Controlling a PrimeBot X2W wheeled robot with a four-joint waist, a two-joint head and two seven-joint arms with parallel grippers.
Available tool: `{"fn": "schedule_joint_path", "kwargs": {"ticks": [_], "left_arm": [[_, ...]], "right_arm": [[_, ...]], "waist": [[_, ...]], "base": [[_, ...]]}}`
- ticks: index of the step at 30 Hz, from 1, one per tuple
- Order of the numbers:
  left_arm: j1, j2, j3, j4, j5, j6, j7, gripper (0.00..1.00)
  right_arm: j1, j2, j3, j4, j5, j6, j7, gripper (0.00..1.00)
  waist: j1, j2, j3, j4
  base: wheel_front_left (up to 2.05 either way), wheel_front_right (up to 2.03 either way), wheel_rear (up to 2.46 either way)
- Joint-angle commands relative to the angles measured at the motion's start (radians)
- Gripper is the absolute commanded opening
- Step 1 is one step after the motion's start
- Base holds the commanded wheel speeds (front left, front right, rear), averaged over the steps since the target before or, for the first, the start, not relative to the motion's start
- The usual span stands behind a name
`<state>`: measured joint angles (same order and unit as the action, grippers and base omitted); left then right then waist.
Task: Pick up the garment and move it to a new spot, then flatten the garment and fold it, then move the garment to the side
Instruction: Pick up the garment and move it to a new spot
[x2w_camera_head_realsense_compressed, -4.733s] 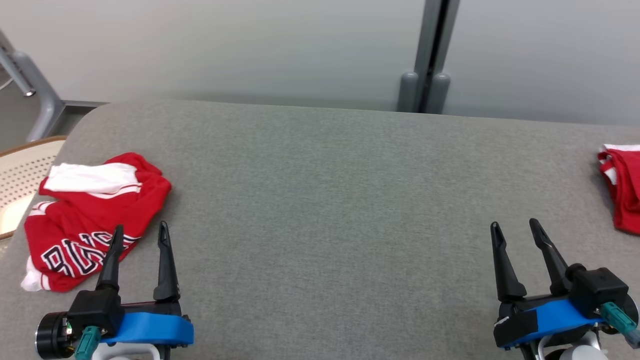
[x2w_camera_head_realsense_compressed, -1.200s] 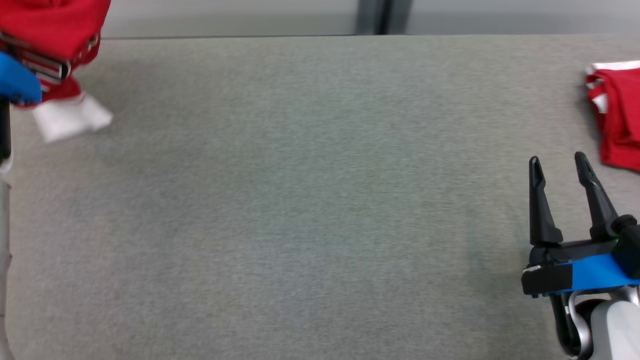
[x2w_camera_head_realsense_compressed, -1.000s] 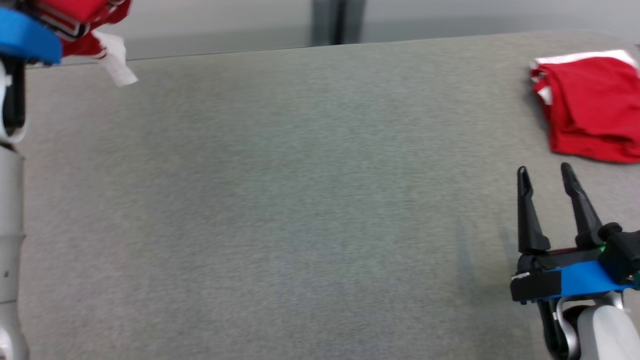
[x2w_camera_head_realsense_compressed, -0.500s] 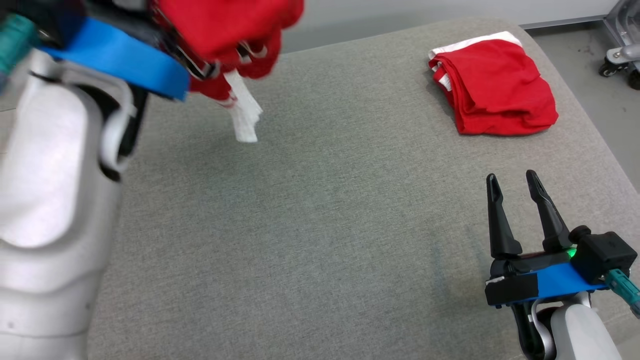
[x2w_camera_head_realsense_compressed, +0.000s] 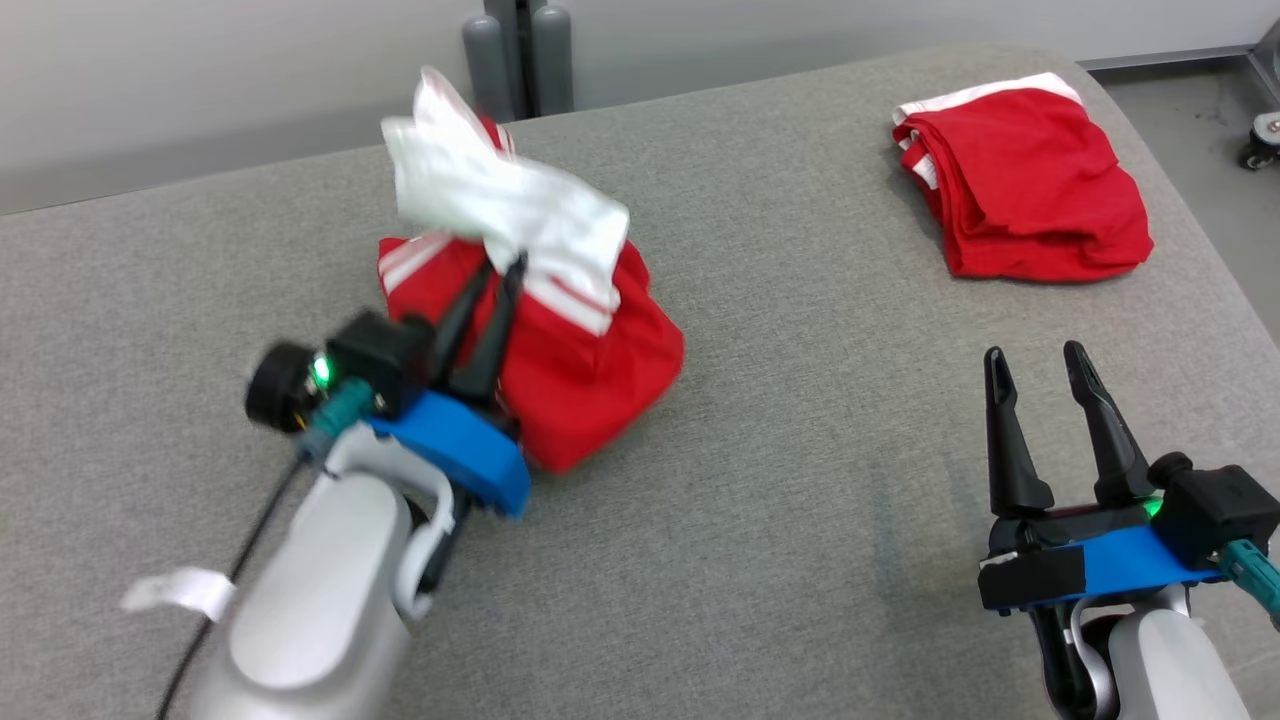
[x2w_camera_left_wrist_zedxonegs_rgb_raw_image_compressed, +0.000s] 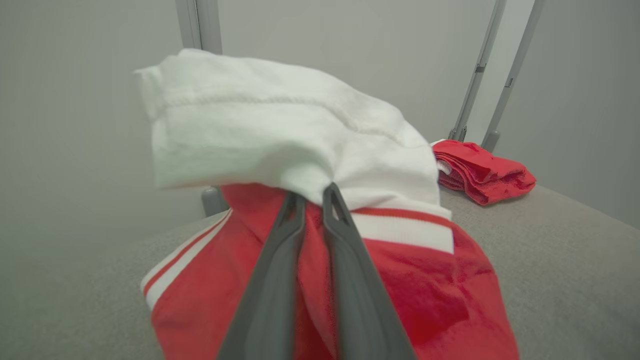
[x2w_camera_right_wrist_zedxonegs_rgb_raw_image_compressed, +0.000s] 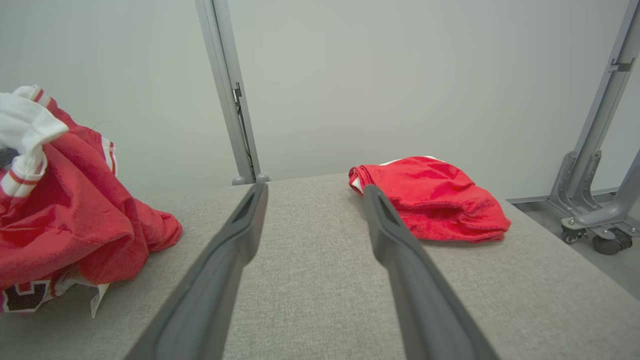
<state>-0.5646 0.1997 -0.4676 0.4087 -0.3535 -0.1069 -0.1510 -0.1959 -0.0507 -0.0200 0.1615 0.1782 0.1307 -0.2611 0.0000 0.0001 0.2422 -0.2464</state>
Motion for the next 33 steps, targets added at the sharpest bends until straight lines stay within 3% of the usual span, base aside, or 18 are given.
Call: {"fn": "schedule_joint_path", "kwargs": {"ticks": [1, 4, 5, 6, 13, 21, 33], "left_arm": [[0.045, -0.011, -0.017, 0.022, -0.008, -0.004, -0.013, 0.00], [0.096, -0.029, -0.050, 0.064, -0.012, -0.008, -0.026, 0.00], [0.103, -0.033, -0.057, 0.073, -0.010, -0.008, -0.034, 0.55], [0.107, -0.037, -0.062, 0.080, -0.005, -0.005, -0.043, 1.00], [0.103, -0.044, -0.019, 0.050, 0.001, 0.036, -0.105, 1.00], [0.183, 0.004, 0.144, -0.089, 0.011, 0.108, -0.114, 1.00], [0.368, 0.031, 0.339, -0.205, 0.055, 0.133, -0.114, 1.00]], "right_arm": [[0.009, 0.000, -0.002, -0.004, 0.001, 0.000, -0.006, 1.00], [0.015, 0.000, -0.006, -0.004, -0.004, 0.000, -0.006, 1.00], [0.015, 0.000, -0.008, -0.003, -0.006, 0.000, -0.006, 1.00], [0.014, 0.000, -0.009, -0.001, -0.007, 0.000, -0.006, 1.00], [0.022, 0.000, -0.007, 0.008, -0.016, 0.000, -0.006, 1.00], [0.039, 0.000, -0.011, 0.014, -0.027, 0.000, -0.006, 1.00], [0.062, 0.000, -0.026, 0.025, -0.049, 0.000, -0.005, 1.00]], "waist": [[0.0000, -0.0001, 0.001, 0.008], [0.0000, -0.0001, -0.001, 0.022], [0.0000, -0.0001, -0.002, 0.028], [0.0000, -0.0001, -0.004, 0.033], [0.0000, -0.0001, -0.034, 0.082], [0.0000, -0.0001, -0.075, 0.159], [0.0000, -0.0001, -0.120, 0.266]], "base": [[0.00, 0.00, 0.00], [0.00, 0.00, 0.00], [0.00, 0.00, 0.00], [0.00, 0.00, 0.00], [0.00, 0.00, 0.00], [0.00, 0.00, 0.00], [0.00, 0.00, 0.00]]}}
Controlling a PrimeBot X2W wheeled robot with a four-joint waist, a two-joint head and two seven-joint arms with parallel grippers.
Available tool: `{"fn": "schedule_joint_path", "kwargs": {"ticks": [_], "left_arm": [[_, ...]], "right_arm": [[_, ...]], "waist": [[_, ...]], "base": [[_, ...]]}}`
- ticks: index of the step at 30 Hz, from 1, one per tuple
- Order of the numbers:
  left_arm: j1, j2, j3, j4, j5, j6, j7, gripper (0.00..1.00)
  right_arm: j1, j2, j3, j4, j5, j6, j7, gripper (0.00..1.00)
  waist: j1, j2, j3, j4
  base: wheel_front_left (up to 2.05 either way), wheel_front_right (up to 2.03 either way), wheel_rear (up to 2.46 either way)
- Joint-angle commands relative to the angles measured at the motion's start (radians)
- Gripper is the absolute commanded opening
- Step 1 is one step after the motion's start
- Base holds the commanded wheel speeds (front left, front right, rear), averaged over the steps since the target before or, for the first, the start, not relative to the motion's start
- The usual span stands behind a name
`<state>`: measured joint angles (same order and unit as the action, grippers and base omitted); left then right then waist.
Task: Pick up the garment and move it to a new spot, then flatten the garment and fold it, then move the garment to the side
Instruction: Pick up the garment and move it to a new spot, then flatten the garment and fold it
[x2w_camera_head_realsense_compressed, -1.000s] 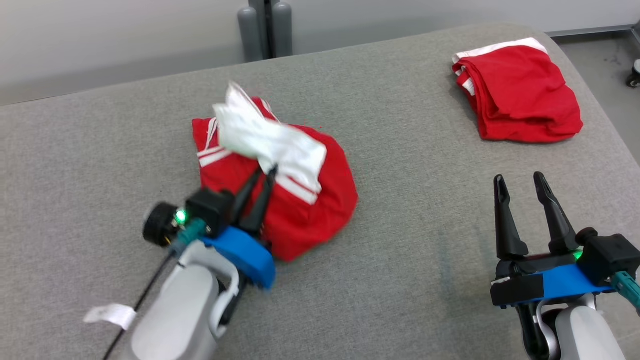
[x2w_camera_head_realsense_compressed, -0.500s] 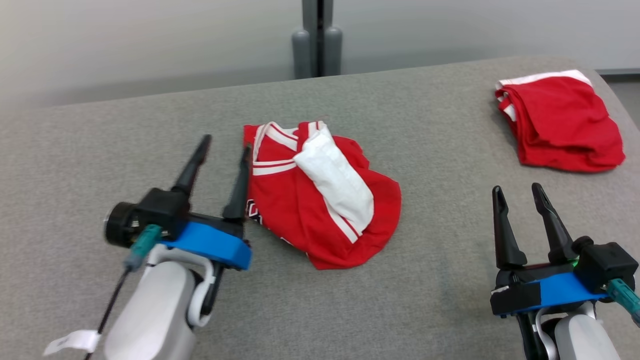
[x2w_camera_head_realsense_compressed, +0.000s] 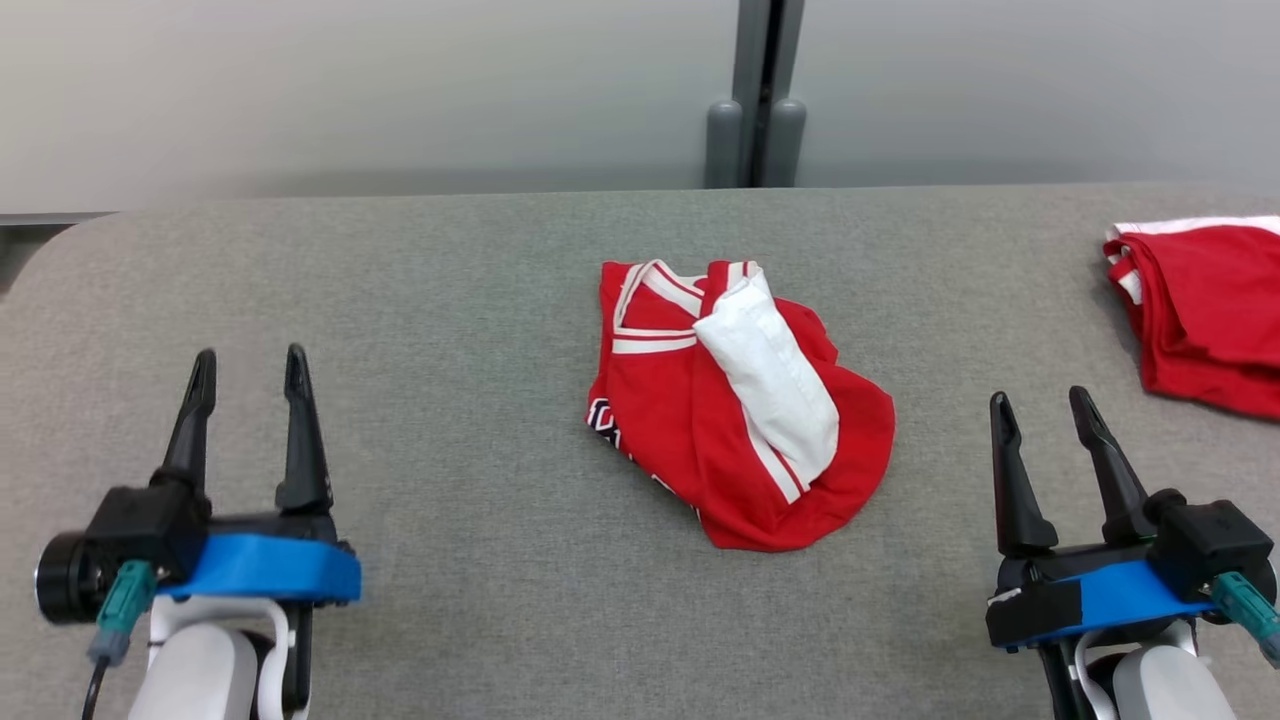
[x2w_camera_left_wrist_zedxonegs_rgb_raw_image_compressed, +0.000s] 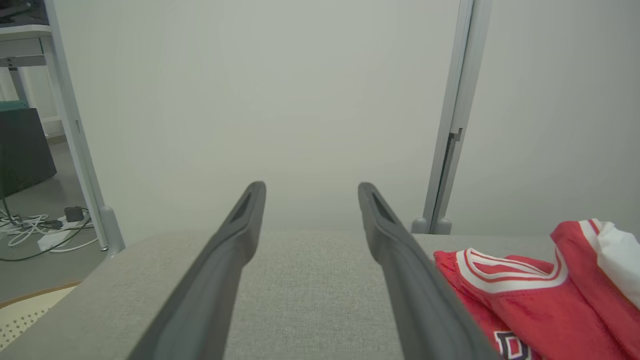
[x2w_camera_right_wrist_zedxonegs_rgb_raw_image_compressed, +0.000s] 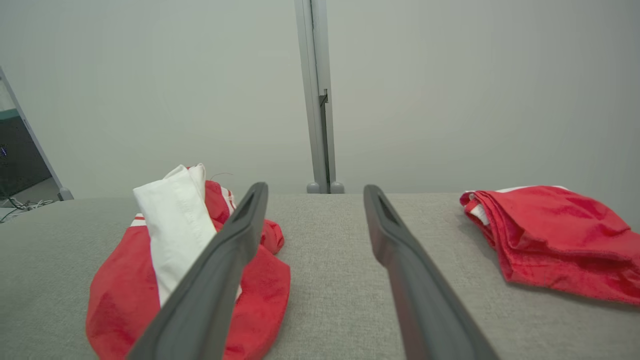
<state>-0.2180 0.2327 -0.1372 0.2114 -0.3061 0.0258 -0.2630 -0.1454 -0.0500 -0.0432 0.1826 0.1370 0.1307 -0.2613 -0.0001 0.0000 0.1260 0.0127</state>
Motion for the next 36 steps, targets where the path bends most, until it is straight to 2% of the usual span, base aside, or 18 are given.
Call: {"fn": "schedule_joint_path", "kwargs": {"ticks": [1, 16, 36], "left_arm": [[0.037, -0.004, 0.016, -0.012, 0.010, -0.002, -0.002, 1.00], [0.173, -0.045, 0.060, -0.017, 0.054, -0.026, -0.002, 1.00], [0.169, -0.069, 0.082, 0.005, 0.083, -0.057, -0.002, 1.00]], "right_arm": [[0.012, -0.001, -0.002, 0.004, -0.009, 0.000, -0.004, 1.00], [0.052, -0.001, 0.008, 0.014, -0.019, 0.000, 0.019, 1.00], [0.041, -0.001, 0.014, 0.021, -0.011, 0.000, 0.029, 1.00]], "waist": [[0.0001, 0.0000, -0.007, 0.011], [0.0001, 0.0000, -0.064, 0.019], [0.0001, 0.0000, -0.076, 0.014]], "base": [[0.00, 0.00, 0.00], [0.00, 0.00, 0.00], [0.00, 0.00, 0.00]]}}
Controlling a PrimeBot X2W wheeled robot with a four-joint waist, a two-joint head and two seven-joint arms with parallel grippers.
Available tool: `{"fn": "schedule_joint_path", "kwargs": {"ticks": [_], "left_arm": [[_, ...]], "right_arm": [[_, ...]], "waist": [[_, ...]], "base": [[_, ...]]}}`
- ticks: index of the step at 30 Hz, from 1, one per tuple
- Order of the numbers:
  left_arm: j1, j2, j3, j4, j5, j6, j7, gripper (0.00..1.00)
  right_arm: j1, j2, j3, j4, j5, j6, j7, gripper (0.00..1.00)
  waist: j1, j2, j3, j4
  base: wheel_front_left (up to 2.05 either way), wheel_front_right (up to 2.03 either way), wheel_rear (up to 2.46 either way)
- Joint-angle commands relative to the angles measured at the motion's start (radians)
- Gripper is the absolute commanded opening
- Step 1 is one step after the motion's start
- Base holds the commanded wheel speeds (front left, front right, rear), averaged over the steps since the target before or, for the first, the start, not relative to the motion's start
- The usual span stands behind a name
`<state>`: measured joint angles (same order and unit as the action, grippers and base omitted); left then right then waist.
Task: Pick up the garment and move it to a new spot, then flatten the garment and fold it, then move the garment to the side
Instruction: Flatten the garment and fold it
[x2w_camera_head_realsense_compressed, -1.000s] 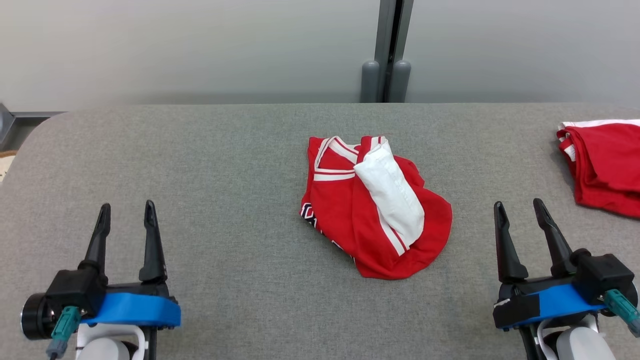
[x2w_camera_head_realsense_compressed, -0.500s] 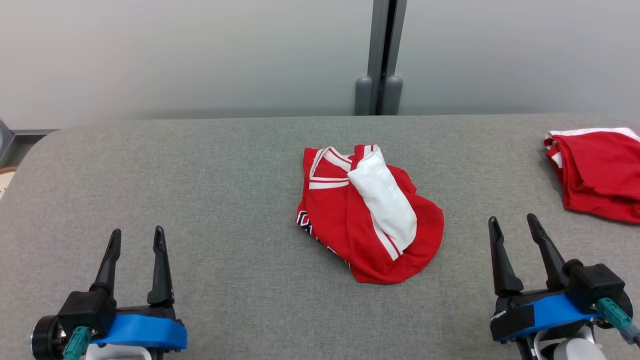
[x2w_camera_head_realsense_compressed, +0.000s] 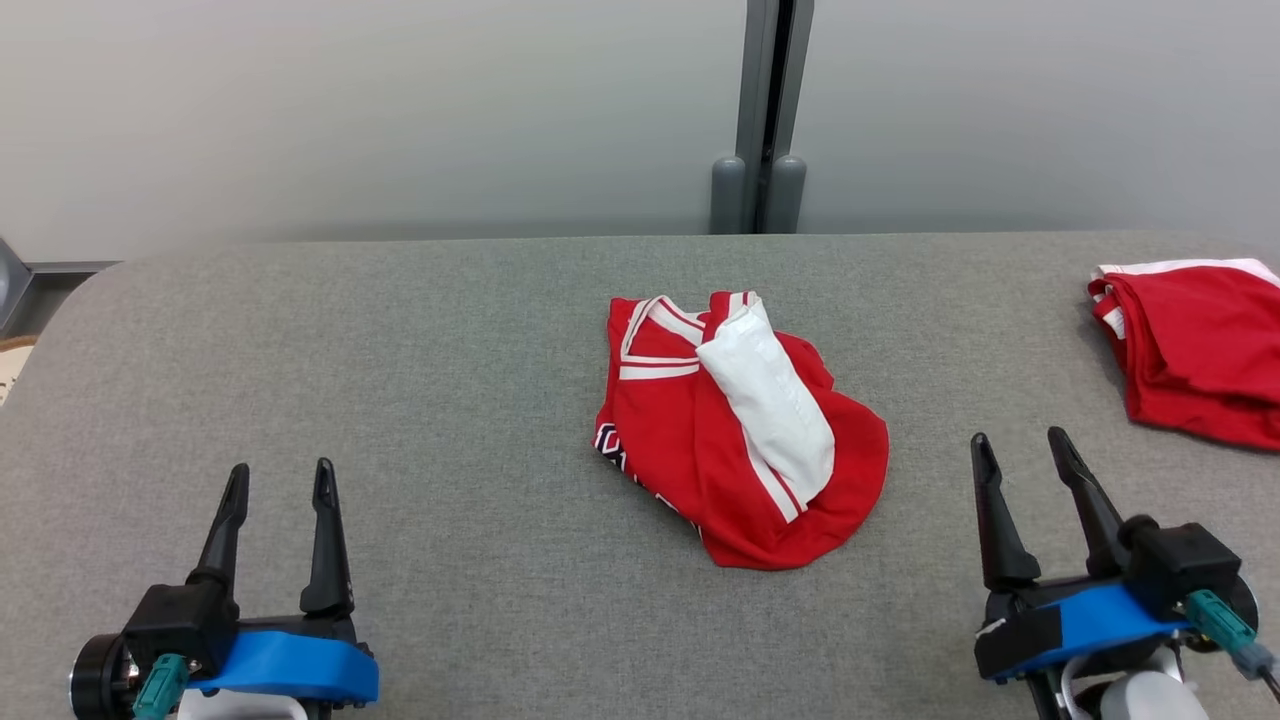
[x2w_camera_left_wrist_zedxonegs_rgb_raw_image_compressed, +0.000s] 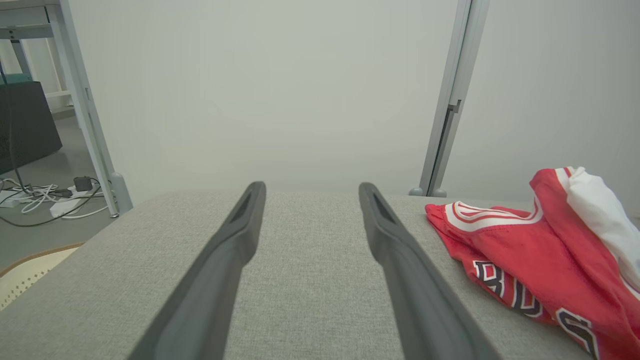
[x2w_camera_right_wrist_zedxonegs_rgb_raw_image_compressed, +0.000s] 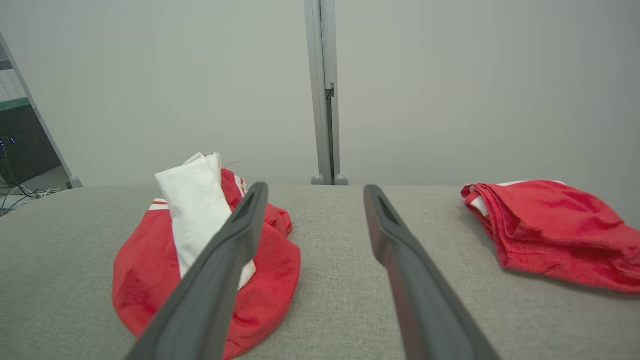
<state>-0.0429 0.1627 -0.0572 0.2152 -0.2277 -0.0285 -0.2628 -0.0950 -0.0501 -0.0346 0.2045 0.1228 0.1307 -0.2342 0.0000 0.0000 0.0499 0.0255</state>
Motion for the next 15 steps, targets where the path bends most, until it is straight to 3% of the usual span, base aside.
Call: {"fn": "schedule_joint_path", "kwargs": {"ticks": [1, 7, 15], "left_arm": [[-0.009, -0.001, 0.003, 0.002, 0.006, -0.004, -0.003, 1.00], [-0.029, -0.016, -0.008, 0.011, 0.018, -0.015, -0.002, 1.00], [-0.058, -0.035, -0.022, 0.026, 0.025, -0.033, -0.002, 1.00]], "right_arm": [[-0.025, -0.001, 0.015, 0.003, 0.001, 0.000, 0.005, 1.00], [-0.162, -0.016, 0.104, 0.048, -0.014, 0.000, 0.031, 1.00], [-0.337, -0.045, 0.220, 0.214, -0.033, 0.000, 0.066, 1.00]], "waist": [[0.0000, 0.0000, 0.002, 0.003], [0.0000, 0.0000, 0.011, 0.025], [0.0000, 0.0000, 0.029, 0.095]], "base": [[0.00, 0.00, 0.00], [0.00, 0.00, 0.00], [0.00, 0.00, 0.00]]}}
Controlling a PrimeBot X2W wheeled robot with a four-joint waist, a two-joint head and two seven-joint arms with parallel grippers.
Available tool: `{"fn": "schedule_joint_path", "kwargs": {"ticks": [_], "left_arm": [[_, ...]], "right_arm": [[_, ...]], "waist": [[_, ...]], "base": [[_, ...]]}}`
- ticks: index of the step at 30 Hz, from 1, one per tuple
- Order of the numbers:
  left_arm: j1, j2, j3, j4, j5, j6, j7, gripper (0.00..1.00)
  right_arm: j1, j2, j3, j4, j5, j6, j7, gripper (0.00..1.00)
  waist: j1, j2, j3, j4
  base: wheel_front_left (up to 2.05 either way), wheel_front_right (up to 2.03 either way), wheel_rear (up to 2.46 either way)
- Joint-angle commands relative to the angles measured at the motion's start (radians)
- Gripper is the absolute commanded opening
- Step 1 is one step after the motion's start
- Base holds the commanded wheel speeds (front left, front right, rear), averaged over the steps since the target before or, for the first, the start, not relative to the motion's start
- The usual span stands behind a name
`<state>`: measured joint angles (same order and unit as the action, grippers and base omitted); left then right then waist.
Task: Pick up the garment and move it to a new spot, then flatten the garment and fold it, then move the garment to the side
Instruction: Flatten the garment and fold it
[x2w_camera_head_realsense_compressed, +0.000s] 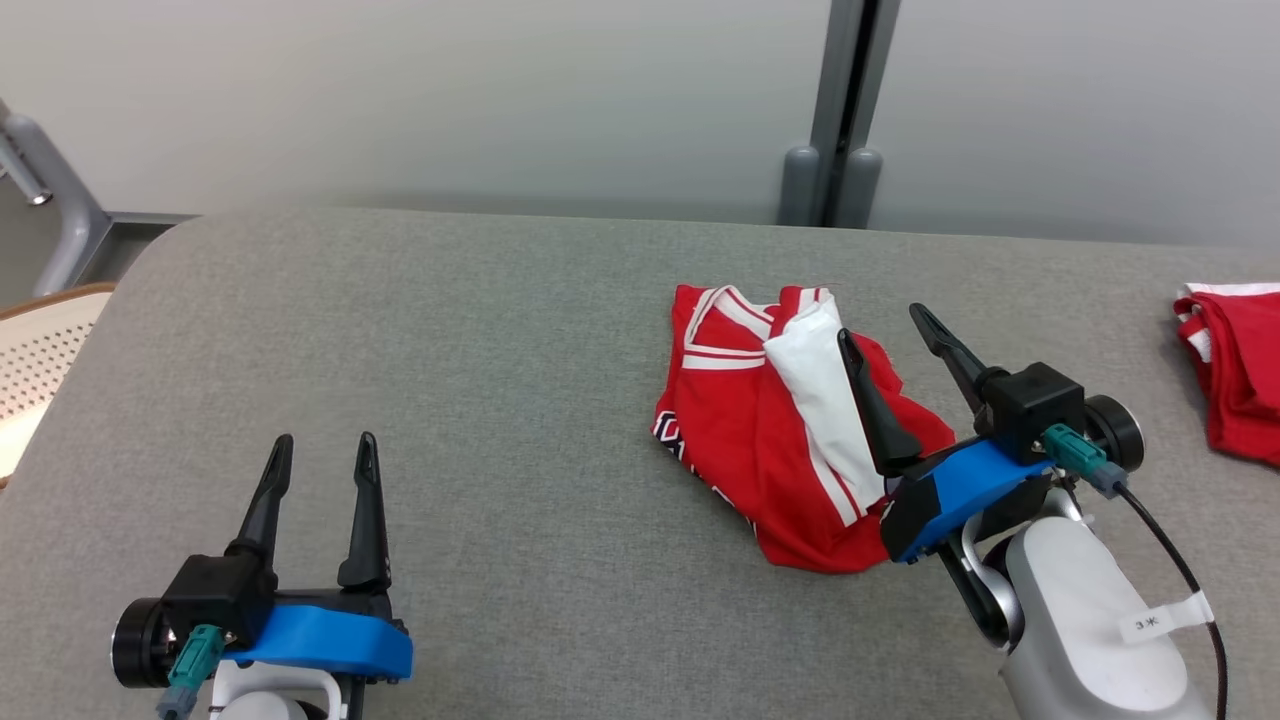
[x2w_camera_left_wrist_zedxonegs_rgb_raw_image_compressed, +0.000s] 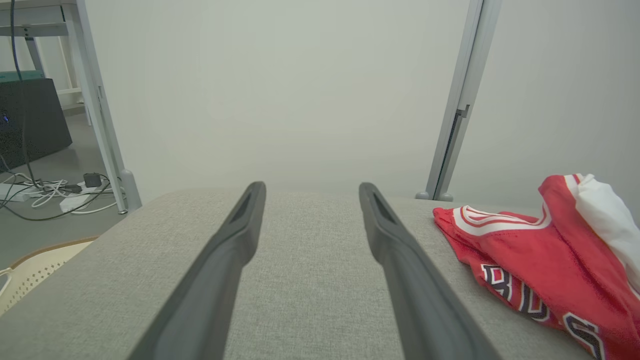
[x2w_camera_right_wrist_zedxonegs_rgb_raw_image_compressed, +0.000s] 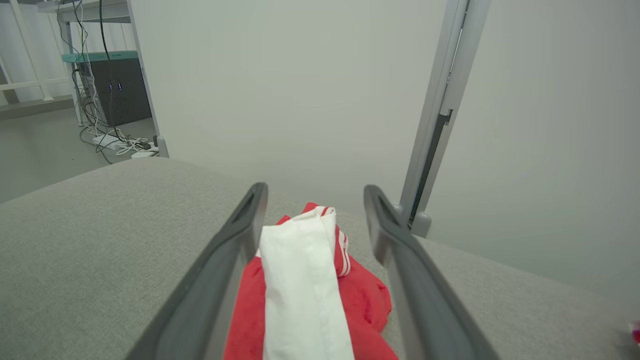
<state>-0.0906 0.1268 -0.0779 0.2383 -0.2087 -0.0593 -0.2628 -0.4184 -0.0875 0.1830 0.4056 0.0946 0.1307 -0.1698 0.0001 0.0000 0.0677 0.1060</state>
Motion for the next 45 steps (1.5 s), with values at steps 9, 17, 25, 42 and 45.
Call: {"fn": "schedule_joint_path", "kwargs": {"ticks": [9, 17, 25, 42, 45], "left_arm": [[-0.044, -0.022, 0.003, 0.011, 0.009, -0.019, -0.003, 1.00], [-0.069, -0.041, 0.002, 0.020, 0.018, -0.030, -0.003, 1.00], [-0.080, -0.052, 0.013, 0.033, 0.025, -0.038, -0.002, 1.00], [-0.071, -0.064, 0.037, 0.030, 0.032, -0.051, -0.002, 1.00], [-0.070, -0.068, 0.039, 0.029, 0.033, -0.052, -0.003, 1.00]], "right_arm": [[-0.143, -0.052, 0.021, 0.301, 0.009, 0.000, -0.014, 1.00], [-0.225, -0.058, 0.071, 0.509, 0.061, 0.000, -0.049, 1.00], [-0.296, -0.059, 0.121, 0.512, 0.099, 0.000, -0.094, 0.00], [-0.200, 0.034, 0.488, 0.297, 0.109, 0.000, -0.097, 0.00], [-0.158, 0.036, 0.599, 0.308, 0.135, 0.000, -0.097, 0.00]], "waist": [[-0.0001, 0.0000, 0.062, 0.096], [-0.0001, 0.0000, 0.106, 0.145], [-0.0001, 0.0000, 0.109, 0.142], [-0.0001, 0.0000, 0.094, 0.163], [-0.0001, 0.0000, 0.097, 0.168]], "base": [[0.00, 0.00, 0.00], [0.00, 0.00, 0.00], [0.00, 0.00, 0.00], [0.00, 0.00, 0.00], [0.00, 0.00, 0.00]]}}
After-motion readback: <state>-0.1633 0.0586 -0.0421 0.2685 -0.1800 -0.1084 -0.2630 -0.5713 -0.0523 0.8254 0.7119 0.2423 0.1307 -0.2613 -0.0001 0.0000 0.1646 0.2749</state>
